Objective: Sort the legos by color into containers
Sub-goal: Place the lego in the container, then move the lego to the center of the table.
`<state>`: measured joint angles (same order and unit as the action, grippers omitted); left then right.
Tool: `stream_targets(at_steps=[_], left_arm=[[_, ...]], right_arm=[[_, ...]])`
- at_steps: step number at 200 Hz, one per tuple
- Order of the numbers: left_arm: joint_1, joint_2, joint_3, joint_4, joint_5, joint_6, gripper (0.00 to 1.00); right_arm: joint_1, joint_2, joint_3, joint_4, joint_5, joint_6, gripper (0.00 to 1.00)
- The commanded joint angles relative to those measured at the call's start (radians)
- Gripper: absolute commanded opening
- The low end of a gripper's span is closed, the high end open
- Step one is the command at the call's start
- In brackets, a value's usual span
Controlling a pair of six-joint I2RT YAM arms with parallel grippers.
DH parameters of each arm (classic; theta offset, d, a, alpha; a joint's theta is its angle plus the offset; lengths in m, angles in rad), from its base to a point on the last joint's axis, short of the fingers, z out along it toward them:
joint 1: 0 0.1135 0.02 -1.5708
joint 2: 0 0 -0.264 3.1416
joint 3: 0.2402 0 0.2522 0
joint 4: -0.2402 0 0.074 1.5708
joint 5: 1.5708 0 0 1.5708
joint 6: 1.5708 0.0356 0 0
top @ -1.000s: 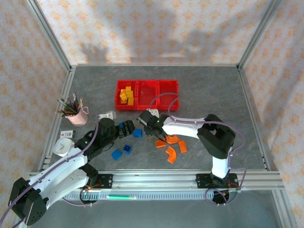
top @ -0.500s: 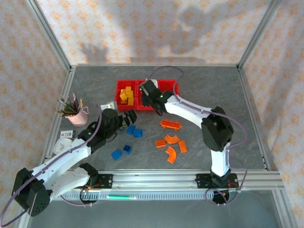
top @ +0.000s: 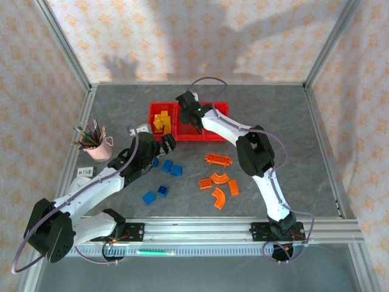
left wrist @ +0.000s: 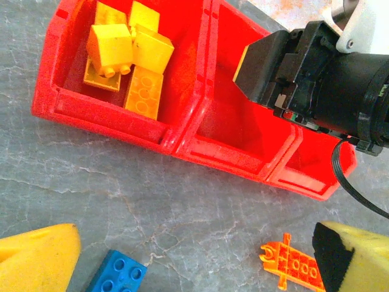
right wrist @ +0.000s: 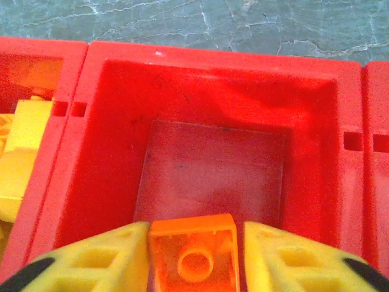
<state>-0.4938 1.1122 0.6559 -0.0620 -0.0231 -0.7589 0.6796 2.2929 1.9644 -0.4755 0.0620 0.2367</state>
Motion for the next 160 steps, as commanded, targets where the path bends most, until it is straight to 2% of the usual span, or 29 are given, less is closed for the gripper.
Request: stream_targets(at_steps=[1,33,70,126,160], left_arm=[[0.010,-0.001,0.032,0.045,-0.030,0.008,0.99],[0.009,-0.003,0.036,0.030,-0.010,0.015,0.99],[-0.009,-0.021,0.040,0.003,0.017,0.033,0.99],[-0.109,-0.047,0.011,-0.011,0.006,-0.009,0.99],[-0.188,-0.062,-0.018,0.000,-0.037,-0.056,0.99]], right_arm=[[-0.005,-0.029,0.038,-0.045,0.003,-0.027,0.50],[-0.005,-0.123,-0.034,-0.037,-0.016,-0.032,0.56],[-0.005,-0.309,-0.256,0.020,-0.053,-0.011,0.63],[-0.014,-0.560,-0.604,0.061,-0.081,0.024,0.71],[-0.025,-0.676,-0.769,0.079,-0.127,0.043,0.75]])
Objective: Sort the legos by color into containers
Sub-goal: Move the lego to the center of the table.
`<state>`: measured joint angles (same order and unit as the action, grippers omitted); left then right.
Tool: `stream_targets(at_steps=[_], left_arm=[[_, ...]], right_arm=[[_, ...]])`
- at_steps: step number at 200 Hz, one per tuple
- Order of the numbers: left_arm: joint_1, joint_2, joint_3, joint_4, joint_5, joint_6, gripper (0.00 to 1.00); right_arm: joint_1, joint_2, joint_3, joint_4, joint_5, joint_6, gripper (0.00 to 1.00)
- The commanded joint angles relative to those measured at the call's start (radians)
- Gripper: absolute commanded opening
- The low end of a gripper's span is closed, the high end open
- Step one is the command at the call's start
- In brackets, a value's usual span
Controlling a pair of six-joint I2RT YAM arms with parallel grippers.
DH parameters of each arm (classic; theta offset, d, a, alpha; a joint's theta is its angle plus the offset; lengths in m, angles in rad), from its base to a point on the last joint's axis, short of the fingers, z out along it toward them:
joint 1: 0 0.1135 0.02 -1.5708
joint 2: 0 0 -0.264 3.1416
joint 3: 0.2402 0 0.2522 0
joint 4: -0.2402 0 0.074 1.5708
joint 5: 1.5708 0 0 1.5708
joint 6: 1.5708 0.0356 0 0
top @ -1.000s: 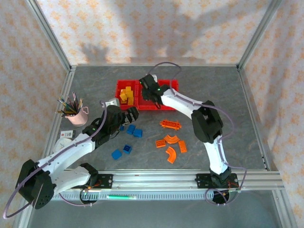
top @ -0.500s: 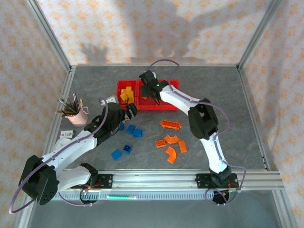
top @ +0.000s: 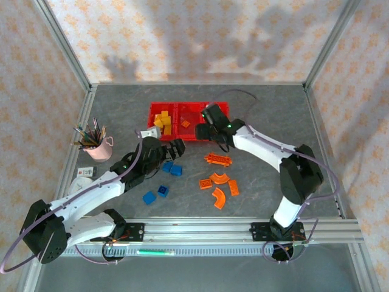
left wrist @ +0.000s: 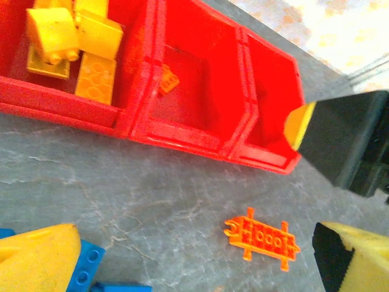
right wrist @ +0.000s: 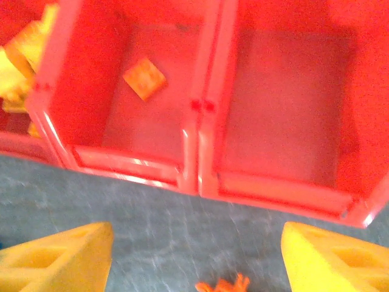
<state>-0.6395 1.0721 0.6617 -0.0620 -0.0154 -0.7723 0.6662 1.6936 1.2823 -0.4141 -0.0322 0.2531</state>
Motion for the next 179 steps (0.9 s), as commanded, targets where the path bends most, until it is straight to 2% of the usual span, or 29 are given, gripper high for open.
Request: stream_targets(at_steps=[1,37,56,94,124,156,179], left_arm=[[-0.045,-0.022,-0.026,0.000,-0.046,-0.045,0.99],[-0.132,-0.032,-0.068,0.038,-0.090,-0.103,0.99],[-0.180,-0.019,-0.077,0.060,-0.109,-0.127,0.99],[-0.264,0.026,-0.075,0.080,-0.163,-0.175,0.99],[-0.304,0.072,-0.070,0.113,-0.177,-0.199,0.99],[-0.320,0.106,-0.063,0.116,-0.182,-0.212,0.99],[-0.324,0.098,-0.067,0.112,-0.191,-0.217,0.99]], right_arm=[[-0.012,-0.080,-0.090,0.018,-0.034,0.027,0.75],[-0.043,-0.150,-0.240,0.061,-0.107,0.026,0.82],[-0.075,-0.147,-0.289,0.080,-0.164,0.019,0.85],[-0.113,-0.123,-0.350,0.119,-0.189,-0.025,0.91],[-0.119,-0.079,-0.352,0.142,-0.209,-0.063,0.94],[-0.116,-0.058,-0.363,0.177,-0.294,-0.042,0.95],[-0.097,-0.067,-0.376,0.165,-0.299,-0.027,0.95]])
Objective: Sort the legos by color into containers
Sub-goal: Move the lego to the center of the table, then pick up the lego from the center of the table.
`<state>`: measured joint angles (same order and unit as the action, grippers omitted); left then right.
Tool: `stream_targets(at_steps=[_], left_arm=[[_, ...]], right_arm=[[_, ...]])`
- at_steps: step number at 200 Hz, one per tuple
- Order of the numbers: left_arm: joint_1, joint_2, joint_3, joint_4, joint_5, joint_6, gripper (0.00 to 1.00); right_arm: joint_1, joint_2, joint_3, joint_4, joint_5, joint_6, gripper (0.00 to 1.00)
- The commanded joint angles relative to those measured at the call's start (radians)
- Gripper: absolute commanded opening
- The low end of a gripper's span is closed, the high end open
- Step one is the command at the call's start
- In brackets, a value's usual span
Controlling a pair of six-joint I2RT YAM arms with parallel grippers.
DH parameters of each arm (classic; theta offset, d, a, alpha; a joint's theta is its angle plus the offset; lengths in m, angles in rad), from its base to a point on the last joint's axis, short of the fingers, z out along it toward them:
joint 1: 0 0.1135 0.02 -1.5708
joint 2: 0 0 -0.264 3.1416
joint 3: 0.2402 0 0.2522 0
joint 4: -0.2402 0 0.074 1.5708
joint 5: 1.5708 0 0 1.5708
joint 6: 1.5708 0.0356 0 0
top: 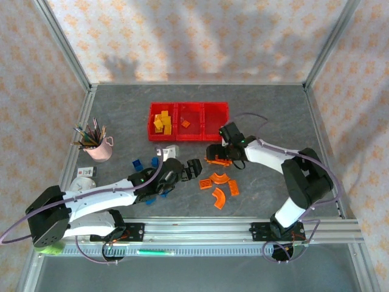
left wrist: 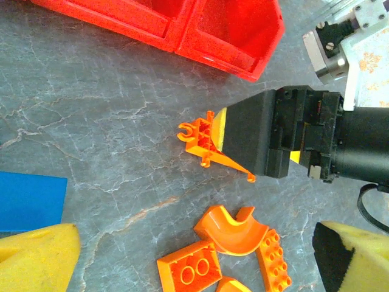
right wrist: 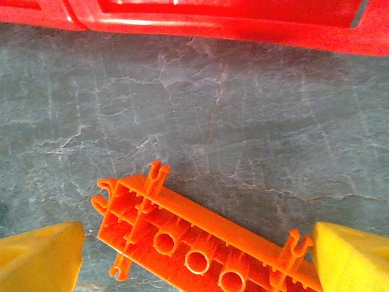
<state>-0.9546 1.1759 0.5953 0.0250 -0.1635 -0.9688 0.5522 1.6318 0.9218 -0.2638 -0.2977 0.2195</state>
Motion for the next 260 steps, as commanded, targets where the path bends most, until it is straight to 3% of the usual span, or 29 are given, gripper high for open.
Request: stream_targets(at_steps=[1,43,74,129,199,260], left_arm=[[-0.010,-0.006,-0.001,0.025,-0.044,-0.021,0.99],[-0.009,-0.058,-0.031,-0.005,-0.076,-0.042,0.99],[-0.009,-0.112,-0.052,-0.037,-0.097,-0.058,0.99],[-0.010,-0.182,-0.076,-0.075,-0.114,-0.078,0.99],[-0.009,-0.234,-0.100,-0.104,-0.119,-0.092,0.99],[-0.009,-0.251,-0.111,-0.114,-0.124,-0.097,0.99]], right_arm=[[0.019,-0.005,-0.016,0.014,-0.034,0.008,0.95],[0.113,-0.059,-0.054,-0.016,-0.018,0.067,0.93],[0.165,-0.079,-0.029,-0.083,0.080,0.091,0.92],[0.217,-0.016,0.092,-0.228,0.204,-0.017,0.88],[0.266,0.089,0.214,-0.321,0.181,-0.148,0.76],[0.275,0.171,0.265,-0.340,0.238,-0.175,0.66]])
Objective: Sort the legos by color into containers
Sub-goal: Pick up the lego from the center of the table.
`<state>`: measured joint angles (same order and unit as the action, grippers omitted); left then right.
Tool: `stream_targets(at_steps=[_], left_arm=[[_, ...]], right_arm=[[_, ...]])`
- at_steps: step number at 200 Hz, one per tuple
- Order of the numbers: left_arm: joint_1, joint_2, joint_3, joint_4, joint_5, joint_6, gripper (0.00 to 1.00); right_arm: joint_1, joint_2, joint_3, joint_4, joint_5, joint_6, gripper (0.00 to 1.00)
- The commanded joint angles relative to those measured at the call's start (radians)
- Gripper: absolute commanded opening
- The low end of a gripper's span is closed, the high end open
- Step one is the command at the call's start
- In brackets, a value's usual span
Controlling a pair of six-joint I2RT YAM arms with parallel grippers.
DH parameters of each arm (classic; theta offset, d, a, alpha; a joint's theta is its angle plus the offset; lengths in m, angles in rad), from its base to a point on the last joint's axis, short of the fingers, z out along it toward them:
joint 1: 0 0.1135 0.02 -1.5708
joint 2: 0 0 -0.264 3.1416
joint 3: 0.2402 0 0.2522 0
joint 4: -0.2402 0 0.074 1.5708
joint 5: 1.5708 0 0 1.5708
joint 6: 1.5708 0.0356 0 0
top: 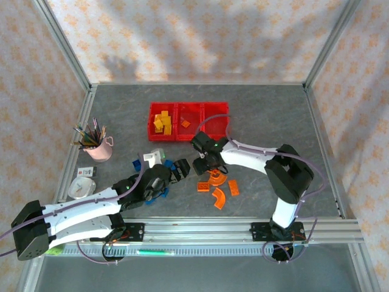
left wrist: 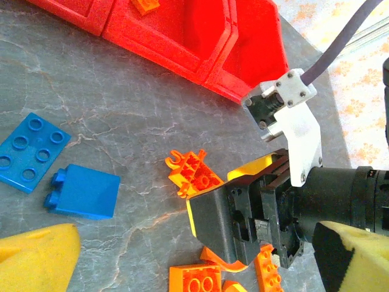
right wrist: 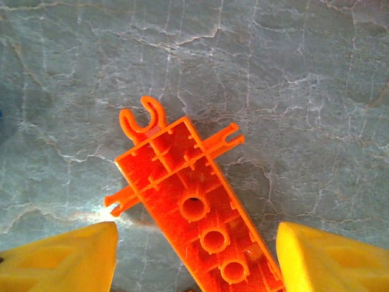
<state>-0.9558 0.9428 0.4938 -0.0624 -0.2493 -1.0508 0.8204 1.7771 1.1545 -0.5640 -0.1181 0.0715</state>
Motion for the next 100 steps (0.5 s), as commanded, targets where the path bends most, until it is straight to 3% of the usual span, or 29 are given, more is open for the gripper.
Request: stream_targets(at_steps=[1,100], left_arm=[[-0.008,-0.019,-0.009,-0.026,-0.038,-0.015,0.99],[-0.008,-0.023,-0.022,-0.018,-0.040,-0.014,0.99]], right_arm=[[0.006,0.027,0.032,-0.040,0.059,-0.028,0.66],[0.008,0.072,0.045,-0.031,0.066,-0.041,0.44]])
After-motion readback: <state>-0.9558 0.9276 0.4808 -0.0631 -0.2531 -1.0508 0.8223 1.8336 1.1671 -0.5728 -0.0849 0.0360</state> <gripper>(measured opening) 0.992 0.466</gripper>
